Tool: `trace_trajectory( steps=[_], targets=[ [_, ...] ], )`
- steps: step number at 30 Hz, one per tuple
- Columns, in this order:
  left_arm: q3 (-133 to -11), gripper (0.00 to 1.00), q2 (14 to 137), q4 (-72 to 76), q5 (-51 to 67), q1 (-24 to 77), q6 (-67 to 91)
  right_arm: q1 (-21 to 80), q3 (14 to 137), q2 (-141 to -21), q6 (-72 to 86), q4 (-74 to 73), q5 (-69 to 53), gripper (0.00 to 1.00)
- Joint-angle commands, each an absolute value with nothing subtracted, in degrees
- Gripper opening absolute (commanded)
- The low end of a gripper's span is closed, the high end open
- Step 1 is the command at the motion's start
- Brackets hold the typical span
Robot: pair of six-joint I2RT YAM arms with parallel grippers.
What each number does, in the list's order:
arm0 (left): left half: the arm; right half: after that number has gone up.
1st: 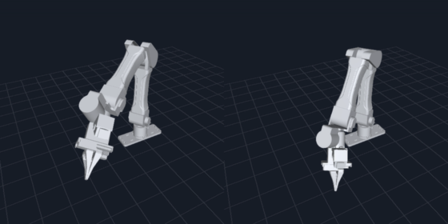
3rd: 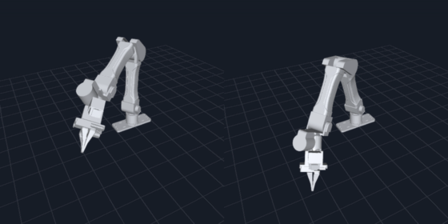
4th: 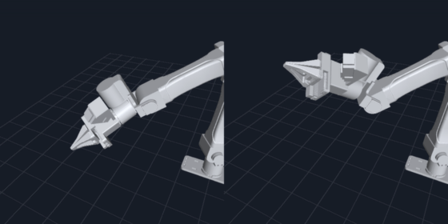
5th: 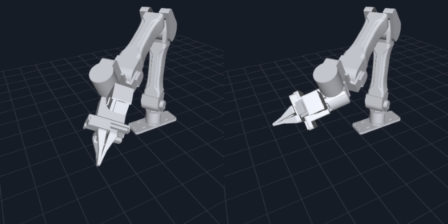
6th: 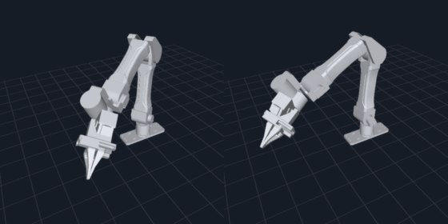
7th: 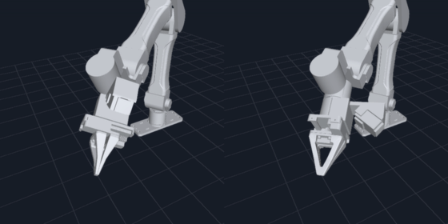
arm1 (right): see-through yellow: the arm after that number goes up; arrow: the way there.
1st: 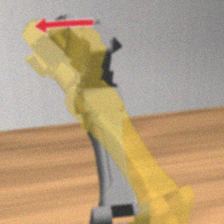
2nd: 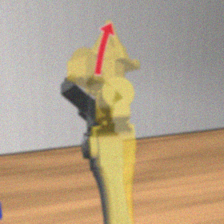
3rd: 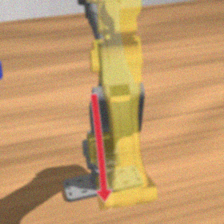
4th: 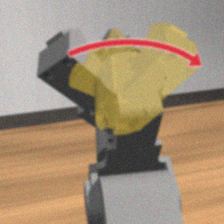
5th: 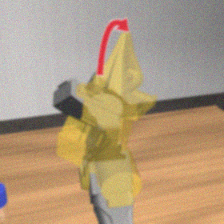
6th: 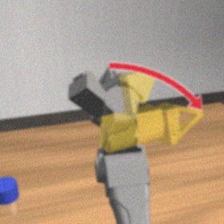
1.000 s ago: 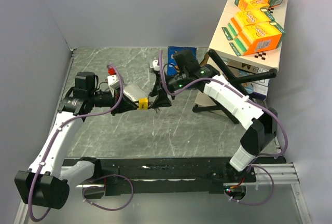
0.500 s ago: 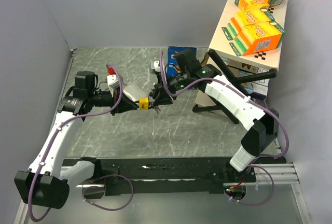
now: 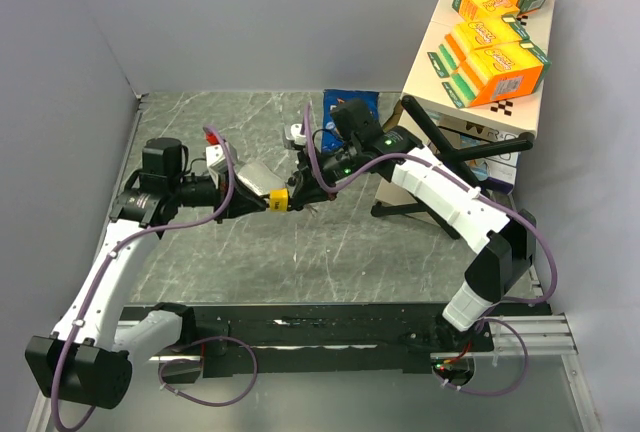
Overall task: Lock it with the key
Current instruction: Lock the lock.
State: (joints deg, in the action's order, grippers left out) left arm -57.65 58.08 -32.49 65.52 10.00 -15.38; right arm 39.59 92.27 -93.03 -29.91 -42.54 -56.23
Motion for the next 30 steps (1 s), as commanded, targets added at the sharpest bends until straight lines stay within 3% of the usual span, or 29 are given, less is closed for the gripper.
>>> trace_trajectory(
  steps=[1, 19, 30],
  targets=[
    [-57.8, 0.01, 56.6, -31.6, 67.4, 10.2, -16.4, 39.6, 94.3, -91.8, -31.6, -45.3, -57.3, 0.00],
    [-56.7, 0.01, 58.0, -35.8, 71.4, 3.7, -21.8, 33.0, 85.6, -88.2, -41.0, -53.4, -51.7, 0.00],
    [-52.1, 0.01, 57.1, -30.5, 65.9, 0.8, -15.0, 35.4, 66.5, -84.0, -38.3, -39.6, -36.0, 0.00]
  ],
)
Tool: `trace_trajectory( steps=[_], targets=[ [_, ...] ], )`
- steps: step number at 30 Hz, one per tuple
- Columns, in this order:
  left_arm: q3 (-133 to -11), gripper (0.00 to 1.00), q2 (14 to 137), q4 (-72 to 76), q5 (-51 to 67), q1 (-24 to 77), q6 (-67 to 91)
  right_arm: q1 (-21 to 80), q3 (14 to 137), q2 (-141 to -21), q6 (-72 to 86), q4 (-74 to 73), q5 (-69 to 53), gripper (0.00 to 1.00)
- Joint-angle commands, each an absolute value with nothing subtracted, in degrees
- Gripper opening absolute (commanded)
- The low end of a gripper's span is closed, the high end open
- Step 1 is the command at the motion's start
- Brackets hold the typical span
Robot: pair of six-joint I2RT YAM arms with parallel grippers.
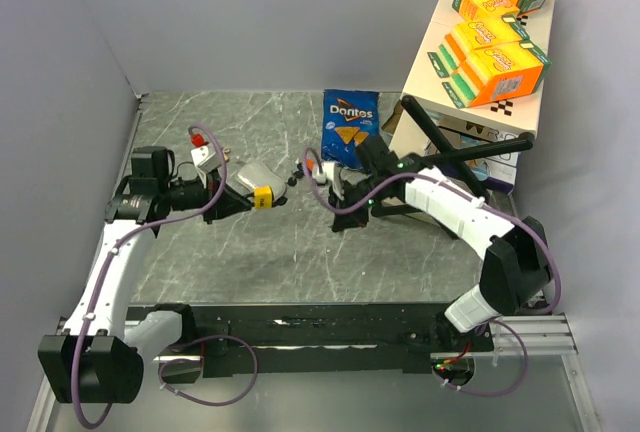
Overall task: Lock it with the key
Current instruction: Lock the lock, then place the key at the center of the board.
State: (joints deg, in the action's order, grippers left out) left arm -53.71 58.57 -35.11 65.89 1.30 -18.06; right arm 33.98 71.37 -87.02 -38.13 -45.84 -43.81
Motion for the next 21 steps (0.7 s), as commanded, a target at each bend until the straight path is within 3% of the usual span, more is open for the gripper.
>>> trace_trajectory(
  steps=[1, 21],
  targets=[
    [-51.2, 0.01, 57.0, -30.1, 64.8, 0.7, -14.6, 35.6, 65.7, -84.4, -37.7, -38.9, -34.4, 0.00],
    [-46.1, 0.01, 54.4, -31.8, 59.5, 0.7, -15.0, 39.1, 62.8, -97.0, -35.4, -31.9, -27.5, 0.04]
  ],
)
